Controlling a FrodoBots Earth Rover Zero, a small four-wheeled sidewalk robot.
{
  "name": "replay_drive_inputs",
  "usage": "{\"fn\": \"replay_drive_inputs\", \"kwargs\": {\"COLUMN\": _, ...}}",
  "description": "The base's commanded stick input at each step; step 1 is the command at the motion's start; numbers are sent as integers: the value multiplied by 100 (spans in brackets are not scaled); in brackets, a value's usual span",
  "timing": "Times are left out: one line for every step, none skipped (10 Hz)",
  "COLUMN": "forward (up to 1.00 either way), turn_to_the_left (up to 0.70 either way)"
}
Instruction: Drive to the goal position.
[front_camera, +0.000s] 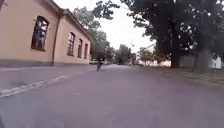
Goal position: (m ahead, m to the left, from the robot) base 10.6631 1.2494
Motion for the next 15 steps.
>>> {"fn": "replay_drive_inputs", "kwargs": {"forward": 45, "turn_to_the_left": 0}}
{"fn": "replay_drive_inputs", "kwargs": {"forward": 45, "turn_to_the_left": 0}}
{"fn": "replay_drive_inputs", "kwargs": {"forward": 45, "turn_to_the_left": 0}}
{"fn": "replay_drive_inputs", "kwargs": {"forward": 45, "turn_to_the_left": 0}}
{"fn": "replay_drive_inputs", "kwargs": {"forward": 45, "turn_to_the_left": 0}}
{"fn": "replay_drive_inputs", "kwargs": {"forward": 45, "turn_to_the_left": 0}}
{"fn": "replay_drive_inputs", "kwargs": {"forward": 45, "turn_to_the_left": 0}}
{"fn": "replay_drive_inputs", "kwargs": {"forward": 45, "turn_to_the_left": 0}}
{"fn": "replay_drive_inputs", "kwargs": {"forward": 45, "turn_to_the_left": 0}}
{"fn": "replay_drive_inputs", "kwargs": {"forward": 45, "turn_to_the_left": 0}}
{"fn": "replay_drive_inputs", "kwargs": {"forward": 45, "turn_to_the_left": 0}}
{"fn": "replay_drive_inputs", "kwargs": {"forward": 45, "turn_to_the_left": 0}}
{"fn": "replay_drive_inputs", "kwargs": {"forward": 45, "turn_to_the_left": 0}}
{"fn": "replay_drive_inputs", "kwargs": {"forward": 45, "turn_to_the_left": 0}}
{"fn": "replay_drive_inputs", "kwargs": {"forward": 45, "turn_to_the_left": 0}}
